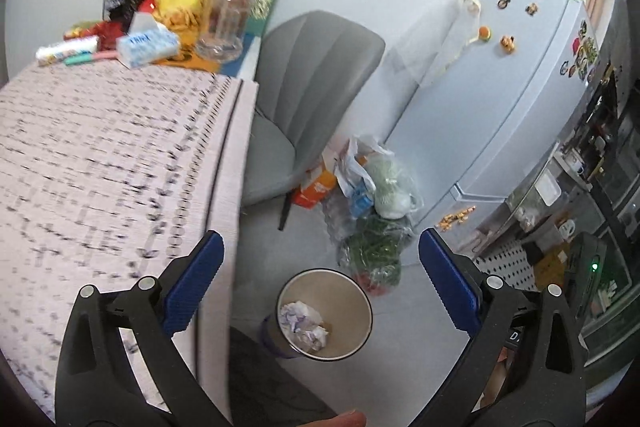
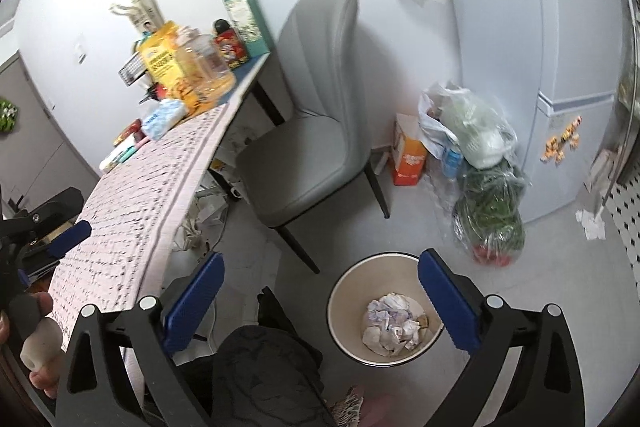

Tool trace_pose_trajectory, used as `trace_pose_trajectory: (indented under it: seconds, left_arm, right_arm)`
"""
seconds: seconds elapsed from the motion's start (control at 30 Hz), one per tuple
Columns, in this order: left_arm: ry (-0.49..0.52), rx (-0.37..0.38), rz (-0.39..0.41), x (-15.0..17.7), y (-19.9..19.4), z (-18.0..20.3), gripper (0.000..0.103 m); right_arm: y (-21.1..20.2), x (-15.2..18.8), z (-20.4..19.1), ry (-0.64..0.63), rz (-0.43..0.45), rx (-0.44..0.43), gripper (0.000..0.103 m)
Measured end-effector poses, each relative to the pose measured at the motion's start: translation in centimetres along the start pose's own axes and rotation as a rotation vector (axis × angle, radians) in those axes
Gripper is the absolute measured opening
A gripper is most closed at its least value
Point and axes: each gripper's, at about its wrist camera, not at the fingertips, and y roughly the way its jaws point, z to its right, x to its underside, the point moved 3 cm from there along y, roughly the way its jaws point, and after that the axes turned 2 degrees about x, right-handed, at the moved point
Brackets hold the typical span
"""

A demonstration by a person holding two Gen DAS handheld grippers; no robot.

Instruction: Collect trash

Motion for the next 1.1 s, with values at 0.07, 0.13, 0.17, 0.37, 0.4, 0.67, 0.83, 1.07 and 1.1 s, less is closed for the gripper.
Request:
trace_pose_trajectory:
  seconds: [0.07, 0.13, 0.17, 0.37, 0.4, 0.67, 0.83, 1.07, 1.1]
  left_arm:
    - [0.002, -0.016, 0.02, 0.0, -1.9, -0.7, 0.097]
    - [0.001, -0.027, 0.041, 0.2, -3.5, -1.4, 0.097]
    - [0.003, -0.034, 0.049, 0.3, -4.2, -1.8, 0.097]
    - [0.009, -0.07, 0.088, 1.0, -8.1, -3.7, 0.097]
    - [0.006, -0.076, 0.094, 1.3, -8.8, -4.1, 0.097]
    - [-0.009, -0.15, 0.145, 3.9, -13.6, -6.5, 0.097]
    - [-0.027, -0.184, 0.168, 5.8, -15.7, -7.5, 0.097]
    - [-0.041, -0.231, 0.207, 7.0, -17.9, -7.8, 0.097]
    - [-0.04, -0.238, 0.209, 7.1, -18.1, -7.8, 0.097]
  right_arm:
    - [-0.6, 0.2, -1.4, -0.026, -0.001, -0.007, 0.095]
    - [-1.4, 0.4, -2.8, -0.053, 0.006, -0.009, 0.095]
    - [-1.8, 0.5, -3.6, -0.065, 0.011, -0.009, 0.095]
    - [-4.2, 1.2, -7.6, -0.125, 0.042, -0.037, 0.095]
    - [-4.6, 1.3, -8.3, -0.135, 0.049, -0.043, 0.095]
    - [-6.8, 2.9, -12.2, -0.211, 0.066, -0.111, 0.095]
    - [-8.1, 4.2, -13.0, -0.231, 0.073, -0.125, 0.095]
    - [-8.7, 4.9, -13.6, -0.228, 0.069, -0.153, 0.095]
    - [-8.8, 5.0, -13.7, -0.231, 0.07, -0.157, 0.095]
